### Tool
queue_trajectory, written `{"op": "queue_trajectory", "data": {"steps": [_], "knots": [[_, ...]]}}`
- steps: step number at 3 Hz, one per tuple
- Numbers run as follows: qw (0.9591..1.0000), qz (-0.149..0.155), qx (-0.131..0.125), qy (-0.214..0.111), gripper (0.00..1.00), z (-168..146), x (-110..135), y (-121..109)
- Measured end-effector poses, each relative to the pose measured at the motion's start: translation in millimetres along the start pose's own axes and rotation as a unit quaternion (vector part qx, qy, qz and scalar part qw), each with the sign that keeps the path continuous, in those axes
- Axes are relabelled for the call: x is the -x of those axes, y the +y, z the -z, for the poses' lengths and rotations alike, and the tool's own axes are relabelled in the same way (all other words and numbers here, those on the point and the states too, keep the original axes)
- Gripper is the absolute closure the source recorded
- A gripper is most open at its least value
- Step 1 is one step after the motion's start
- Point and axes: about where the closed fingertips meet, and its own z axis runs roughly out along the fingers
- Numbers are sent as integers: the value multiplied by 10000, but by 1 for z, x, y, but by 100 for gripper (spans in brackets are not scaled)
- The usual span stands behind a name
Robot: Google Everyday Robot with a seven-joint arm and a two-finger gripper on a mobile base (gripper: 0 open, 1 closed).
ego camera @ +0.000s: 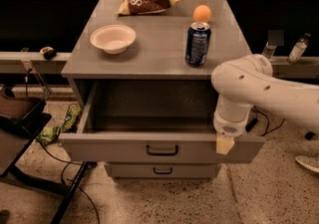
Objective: Open top drawer
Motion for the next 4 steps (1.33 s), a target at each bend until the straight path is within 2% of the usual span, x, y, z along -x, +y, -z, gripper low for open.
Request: {"op": "queue_trajectory", "data": {"steps": [1, 4], "knots": [[9999, 96, 138, 34, 100, 3, -9, 28], [9999, -9, 150, 23, 100, 4, -18, 41]]}}
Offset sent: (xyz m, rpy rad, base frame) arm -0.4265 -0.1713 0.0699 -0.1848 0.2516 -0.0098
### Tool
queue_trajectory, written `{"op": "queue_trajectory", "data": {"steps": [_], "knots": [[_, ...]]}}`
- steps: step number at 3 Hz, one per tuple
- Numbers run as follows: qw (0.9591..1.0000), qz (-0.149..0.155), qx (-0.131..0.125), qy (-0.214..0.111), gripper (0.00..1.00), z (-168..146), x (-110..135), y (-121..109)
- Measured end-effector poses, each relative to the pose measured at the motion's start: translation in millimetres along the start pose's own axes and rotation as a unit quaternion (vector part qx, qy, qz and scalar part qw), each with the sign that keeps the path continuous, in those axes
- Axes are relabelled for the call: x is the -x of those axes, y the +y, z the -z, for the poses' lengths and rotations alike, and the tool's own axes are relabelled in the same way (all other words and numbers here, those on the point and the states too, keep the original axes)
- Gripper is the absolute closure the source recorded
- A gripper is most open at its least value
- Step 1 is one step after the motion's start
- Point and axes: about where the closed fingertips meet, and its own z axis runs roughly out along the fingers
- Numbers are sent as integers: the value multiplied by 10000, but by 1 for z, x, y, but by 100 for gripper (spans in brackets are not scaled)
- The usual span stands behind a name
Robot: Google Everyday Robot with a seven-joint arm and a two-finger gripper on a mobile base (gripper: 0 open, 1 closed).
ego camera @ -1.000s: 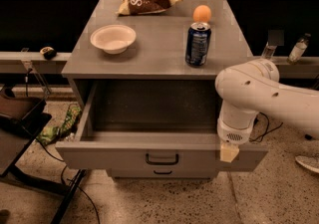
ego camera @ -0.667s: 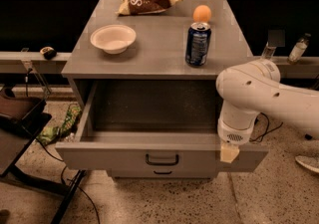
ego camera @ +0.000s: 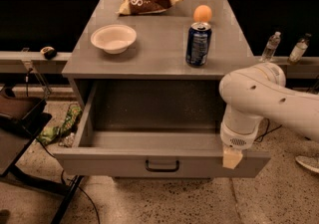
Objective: Open top drawer
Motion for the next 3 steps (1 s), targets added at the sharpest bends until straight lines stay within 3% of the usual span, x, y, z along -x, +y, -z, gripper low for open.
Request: {"op": "queue_trajectory", "data": {"steps": [3], "knots": [[9998, -160, -10, 136, 100, 5, -20, 32]]}}
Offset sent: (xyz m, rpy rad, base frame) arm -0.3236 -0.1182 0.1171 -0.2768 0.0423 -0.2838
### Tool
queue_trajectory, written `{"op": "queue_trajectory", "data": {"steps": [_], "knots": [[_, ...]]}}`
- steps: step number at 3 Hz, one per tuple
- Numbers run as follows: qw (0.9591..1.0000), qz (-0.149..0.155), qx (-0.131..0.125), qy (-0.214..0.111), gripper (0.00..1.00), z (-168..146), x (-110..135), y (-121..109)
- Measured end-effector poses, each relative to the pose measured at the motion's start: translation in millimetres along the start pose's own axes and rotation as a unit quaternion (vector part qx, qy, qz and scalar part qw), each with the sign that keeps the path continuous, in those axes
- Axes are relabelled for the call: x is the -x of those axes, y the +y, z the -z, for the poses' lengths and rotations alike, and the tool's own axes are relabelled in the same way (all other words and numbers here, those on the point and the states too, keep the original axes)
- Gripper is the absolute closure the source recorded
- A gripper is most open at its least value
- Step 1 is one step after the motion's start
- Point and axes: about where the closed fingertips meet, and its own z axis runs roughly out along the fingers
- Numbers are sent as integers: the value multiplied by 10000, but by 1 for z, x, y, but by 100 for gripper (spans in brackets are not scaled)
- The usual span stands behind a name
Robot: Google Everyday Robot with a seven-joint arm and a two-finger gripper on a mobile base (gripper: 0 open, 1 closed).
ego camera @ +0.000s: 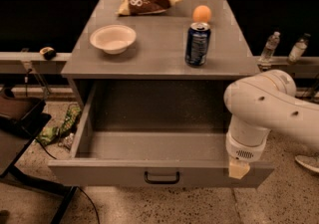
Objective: Open top drawer
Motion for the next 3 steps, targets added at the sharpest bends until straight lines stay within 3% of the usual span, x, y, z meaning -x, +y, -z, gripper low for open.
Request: {"op": "queue_trajectory", "data": {"steps": [3], "knots": [[10000, -48, -9, 47, 100, 5, -12, 18]]}}
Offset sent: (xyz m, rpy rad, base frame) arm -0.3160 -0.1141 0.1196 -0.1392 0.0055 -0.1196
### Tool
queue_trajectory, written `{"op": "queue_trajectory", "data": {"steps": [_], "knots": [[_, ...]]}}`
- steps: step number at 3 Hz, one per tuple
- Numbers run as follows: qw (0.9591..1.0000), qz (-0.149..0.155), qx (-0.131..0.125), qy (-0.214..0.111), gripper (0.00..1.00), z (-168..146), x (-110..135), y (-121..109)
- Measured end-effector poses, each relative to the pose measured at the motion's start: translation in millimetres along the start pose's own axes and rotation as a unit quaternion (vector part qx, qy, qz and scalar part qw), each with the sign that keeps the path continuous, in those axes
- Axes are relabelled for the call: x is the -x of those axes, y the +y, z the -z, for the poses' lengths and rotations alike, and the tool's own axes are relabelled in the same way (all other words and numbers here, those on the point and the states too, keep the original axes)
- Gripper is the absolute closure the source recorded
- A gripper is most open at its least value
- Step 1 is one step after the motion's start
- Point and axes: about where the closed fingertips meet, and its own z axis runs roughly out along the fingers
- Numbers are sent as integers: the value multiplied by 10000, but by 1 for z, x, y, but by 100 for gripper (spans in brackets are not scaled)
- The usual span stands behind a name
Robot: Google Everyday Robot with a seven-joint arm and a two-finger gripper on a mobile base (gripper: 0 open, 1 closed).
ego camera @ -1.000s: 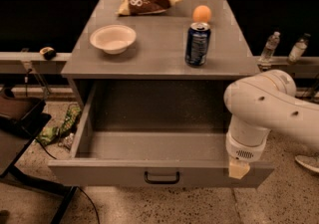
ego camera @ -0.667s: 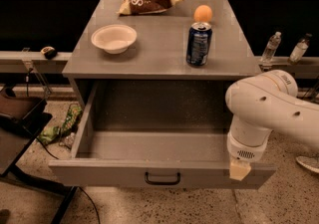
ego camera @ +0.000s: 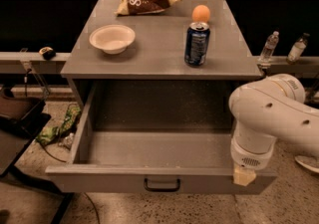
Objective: Open top drawer
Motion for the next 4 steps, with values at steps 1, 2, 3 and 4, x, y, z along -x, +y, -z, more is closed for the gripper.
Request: {"op": "queue_trajectory", "data": {"steps": [1, 2, 3, 4], "knots": [[10000, 0, 0, 0, 100, 1, 0, 0], [10000, -53, 11, 54, 100, 7, -18, 22], [9999, -91, 40, 69, 100, 4, -21, 25], [9998, -147, 82, 91, 100, 3, -26, 29]]}}
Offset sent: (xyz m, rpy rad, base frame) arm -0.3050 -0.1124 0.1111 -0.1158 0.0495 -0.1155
